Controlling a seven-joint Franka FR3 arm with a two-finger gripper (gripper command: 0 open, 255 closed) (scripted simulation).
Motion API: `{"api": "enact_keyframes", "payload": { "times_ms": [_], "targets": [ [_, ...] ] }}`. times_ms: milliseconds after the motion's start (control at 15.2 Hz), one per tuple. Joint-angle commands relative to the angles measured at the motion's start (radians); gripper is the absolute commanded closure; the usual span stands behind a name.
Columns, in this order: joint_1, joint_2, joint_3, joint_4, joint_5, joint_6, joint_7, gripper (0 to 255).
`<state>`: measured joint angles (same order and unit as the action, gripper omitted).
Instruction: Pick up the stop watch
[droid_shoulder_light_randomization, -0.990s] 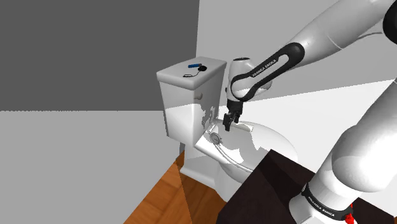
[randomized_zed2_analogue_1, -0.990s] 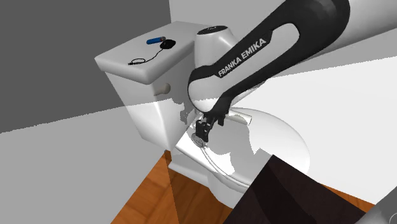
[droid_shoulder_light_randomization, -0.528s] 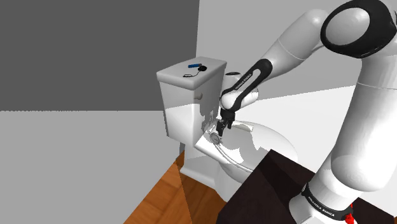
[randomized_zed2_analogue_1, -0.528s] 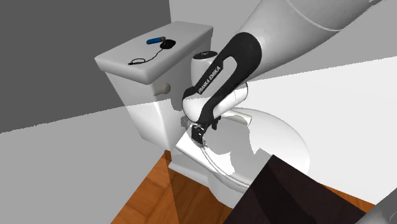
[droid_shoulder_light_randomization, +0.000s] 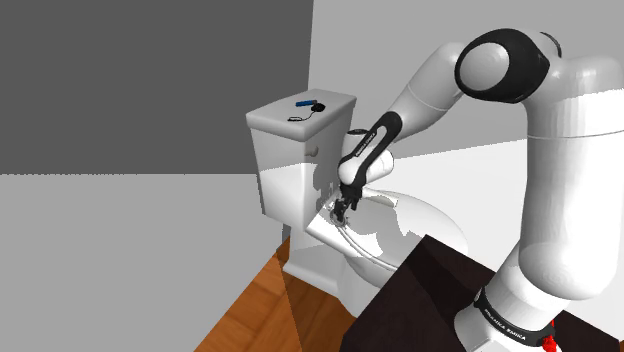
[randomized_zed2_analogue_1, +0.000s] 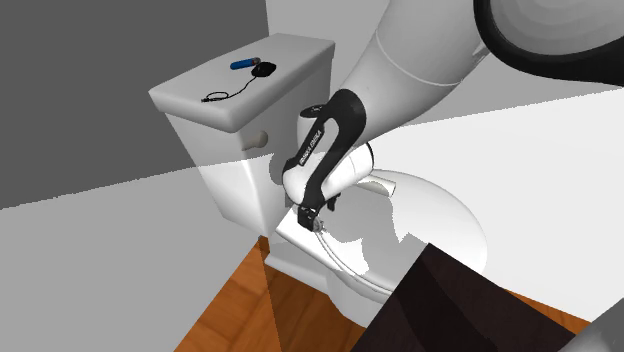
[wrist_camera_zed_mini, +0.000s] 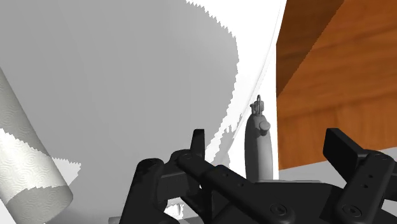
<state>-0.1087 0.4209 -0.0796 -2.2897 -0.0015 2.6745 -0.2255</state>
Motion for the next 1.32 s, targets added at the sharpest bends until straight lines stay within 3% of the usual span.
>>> {"api": "enact_keyframes", "payload": {
  "times_ms": [0,264,330,924,1254],
  "targets": [
    [-0.003,0.026,0.002,0.003,0.003,0.024,-0.002,0],
    [-0.005,0.061,0.005,0.011,0.005,0.050,-0.003,0],
    [-0.005,0.060,0.005,0.010,0.005,0.050,-0.004,255],
    [-0.005,0.061,0.005,0.011,0.005,0.050,-0.003,255],
    [0.000,-0.007,-0.001,-0.003,0.000,-0.003,-0.001,255]
  ]
}}
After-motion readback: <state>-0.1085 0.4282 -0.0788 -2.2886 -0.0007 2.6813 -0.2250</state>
